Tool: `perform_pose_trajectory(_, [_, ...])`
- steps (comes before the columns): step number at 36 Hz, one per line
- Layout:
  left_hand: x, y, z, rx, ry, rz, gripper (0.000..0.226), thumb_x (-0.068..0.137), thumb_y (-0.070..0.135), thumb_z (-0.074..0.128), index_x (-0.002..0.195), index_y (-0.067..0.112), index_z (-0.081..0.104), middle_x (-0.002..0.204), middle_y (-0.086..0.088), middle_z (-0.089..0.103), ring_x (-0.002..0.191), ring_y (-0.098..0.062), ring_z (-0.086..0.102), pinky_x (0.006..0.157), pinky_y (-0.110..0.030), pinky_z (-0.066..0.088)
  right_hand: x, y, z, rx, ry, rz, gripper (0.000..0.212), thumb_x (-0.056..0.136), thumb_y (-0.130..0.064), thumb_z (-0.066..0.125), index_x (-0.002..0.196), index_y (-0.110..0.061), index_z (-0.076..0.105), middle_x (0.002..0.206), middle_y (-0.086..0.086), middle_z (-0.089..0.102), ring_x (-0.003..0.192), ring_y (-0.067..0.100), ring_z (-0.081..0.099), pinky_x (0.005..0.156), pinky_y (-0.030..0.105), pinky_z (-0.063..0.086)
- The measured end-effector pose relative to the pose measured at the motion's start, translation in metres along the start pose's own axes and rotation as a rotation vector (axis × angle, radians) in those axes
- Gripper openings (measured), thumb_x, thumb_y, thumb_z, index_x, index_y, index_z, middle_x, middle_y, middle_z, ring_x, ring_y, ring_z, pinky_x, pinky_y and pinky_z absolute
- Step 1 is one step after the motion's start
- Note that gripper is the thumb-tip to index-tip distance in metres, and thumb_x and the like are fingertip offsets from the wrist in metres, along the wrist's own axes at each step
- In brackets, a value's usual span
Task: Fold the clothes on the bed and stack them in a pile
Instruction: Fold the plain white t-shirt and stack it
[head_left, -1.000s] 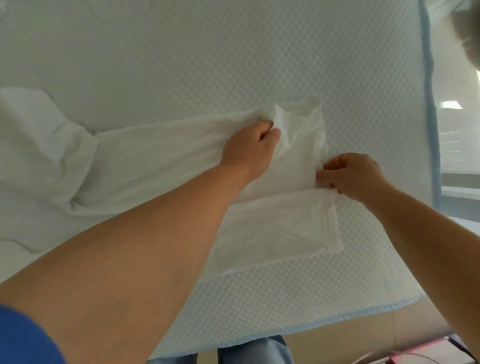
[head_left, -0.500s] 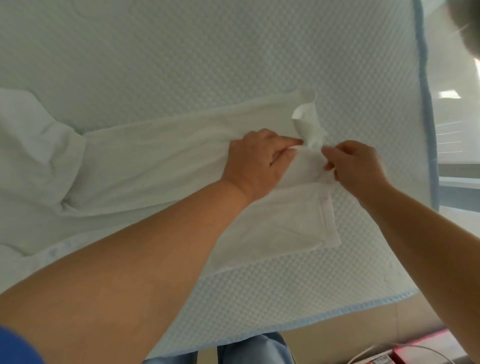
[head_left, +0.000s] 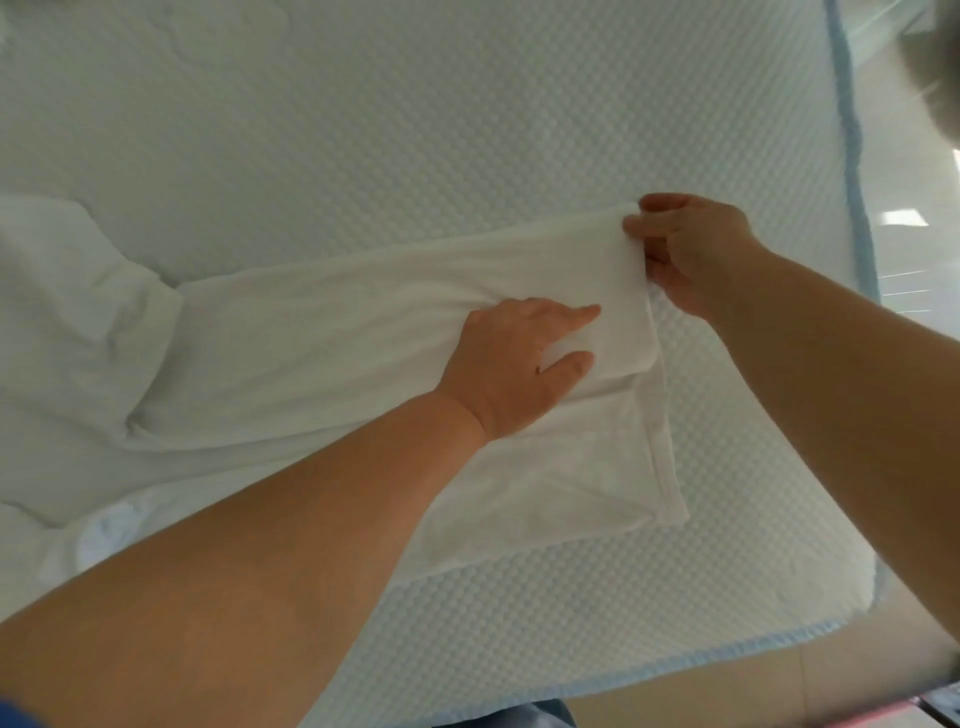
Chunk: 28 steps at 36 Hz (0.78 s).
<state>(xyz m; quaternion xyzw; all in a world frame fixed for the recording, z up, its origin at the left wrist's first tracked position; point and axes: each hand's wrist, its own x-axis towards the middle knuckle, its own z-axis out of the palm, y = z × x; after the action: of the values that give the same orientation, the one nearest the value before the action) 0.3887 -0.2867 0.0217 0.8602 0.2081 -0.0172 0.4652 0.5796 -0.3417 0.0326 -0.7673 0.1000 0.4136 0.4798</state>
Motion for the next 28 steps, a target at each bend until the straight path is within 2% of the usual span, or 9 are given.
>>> perform_pose_trajectory(4, [-0.005, -0.009, -0.018, 0.017, 0.239, 0.025, 0.034, 0.083, 0.02, 0.054, 0.113, 0.01, 0.067, 0.107, -0.011, 0.069, 0.103, -0.029, 0.062, 0.091, -0.033, 0.041, 0.005, 0.004, 0.008, -0.28, 0.196, -0.158, 0.023, 0.079, -0.008, 0.068, 0.097, -0.019, 0.058, 0.096, -0.003, 0.061, 0.091, 0.015, 0.062, 0.077, 0.03, 0.055])
perform_pose_trajectory(7, [-0.02, -0.037, -0.033, 0.253, 0.382, -0.022, 0.033, 0.079, 0.014, 0.059, 0.11, 0.008, 0.069, 0.112, -0.015, 0.067, 0.111, -0.034, 0.059, 0.096, -0.039, 0.041, -0.02, 0.018, 0.018, -0.678, 0.36, -0.521, 0.028, 0.085, -0.022, 0.059, 0.113, -0.02, 0.057, 0.106, -0.009, 0.056, 0.095, 0.007, 0.053, 0.08, 0.02, 0.039])
perform_pose_trajectory(9, [-0.036, -0.058, -0.042, 0.402, 0.339, -0.088, 0.042, 0.08, 0.024, 0.056, 0.118, 0.009, 0.065, 0.127, -0.02, 0.058, 0.125, -0.039, 0.048, 0.103, -0.05, 0.035, -0.042, 0.037, 0.027, -0.833, 0.23, -0.83, 0.032, 0.087, -0.022, 0.056, 0.117, -0.012, 0.059, 0.12, 0.007, 0.056, 0.112, 0.023, 0.051, 0.092, 0.026, 0.035])
perform_pose_trajectory(11, [-0.055, -0.075, -0.05, 0.512, 0.247, -0.173, 0.058, 0.08, 0.043, 0.047, 0.129, 0.012, 0.057, 0.142, -0.022, 0.042, 0.134, -0.041, 0.035, 0.106, -0.057, 0.024, -0.052, 0.059, 0.037, -1.015, -0.016, -0.964, 0.04, 0.09, -0.028, 0.054, 0.126, -0.01, 0.056, 0.136, 0.015, 0.049, 0.129, 0.032, 0.041, 0.106, 0.035, 0.028])
perform_pose_trajectory(13, [-0.07, -0.091, -0.06, 0.56, 0.162, -0.271, 0.075, 0.076, 0.06, 0.04, 0.139, 0.018, 0.046, 0.15, -0.022, 0.027, 0.139, -0.04, 0.022, 0.109, -0.058, 0.013, -0.049, 0.075, 0.036, -1.262, -0.145, -0.904, 0.053, 0.095, -0.044, 0.042, 0.143, -0.022, 0.038, 0.155, 0.009, 0.022, 0.143, 0.026, 0.016, 0.115, 0.036, 0.007])
perform_pose_trajectory(15, [-0.083, -0.107, -0.072, 0.596, 0.115, -0.314, 0.085, 0.073, 0.068, 0.036, 0.143, 0.02, 0.039, 0.153, -0.021, 0.021, 0.141, -0.04, 0.018, 0.11, -0.058, 0.009, -0.038, 0.083, 0.026, -1.431, -0.122, -0.853, 0.063, 0.092, -0.06, 0.025, 0.149, -0.033, 0.016, 0.159, 0.002, 0.001, 0.145, 0.019, -0.002, 0.113, 0.03, -0.009])
perform_pose_trajectory(19, [-0.102, -0.129, -0.092, 0.63, 0.1, -0.29, 0.085, 0.076, 0.066, 0.036, 0.142, 0.012, 0.04, 0.15, -0.028, 0.022, 0.138, -0.045, 0.021, 0.11, -0.052, 0.016, -0.027, 0.084, 0.016, -1.515, -0.039, -0.786, 0.079, 0.083, -0.073, 0.014, 0.15, -0.032, 0.003, 0.158, 0.005, -0.004, 0.145, 0.019, -0.009, 0.108, 0.027, -0.021])
perform_pose_trajectory(24, [-0.11, -0.124, -0.098, 0.63, 0.038, -0.372, 0.09, 0.077, 0.068, 0.039, 0.149, 0.016, 0.021, 0.155, -0.024, 0.004, 0.143, -0.039, 0.002, 0.115, -0.042, 0.001, -0.043, 0.081, 0.018, -1.493, -0.025, -0.724, 0.089, 0.081, -0.071, 0.013, 0.151, -0.017, 0.002, 0.158, 0.009, -0.006, 0.144, 0.02, -0.012, 0.112, 0.037, -0.015])
perform_pose_trajectory(28, [-0.117, -0.108, -0.089, 0.557, 0.001, -0.346, 0.084, 0.082, 0.049, 0.057, 0.15, 0.019, 0.018, 0.157, -0.017, -0.002, 0.145, -0.031, -0.004, 0.114, -0.042, -0.002, -0.078, 0.09, 0.001, -1.239, 0.088, -0.636, 0.079, 0.084, -0.058, 0.037, 0.146, -0.012, 0.023, 0.154, 0.013, 0.016, 0.142, 0.028, 0.009, 0.113, 0.042, 0.005])
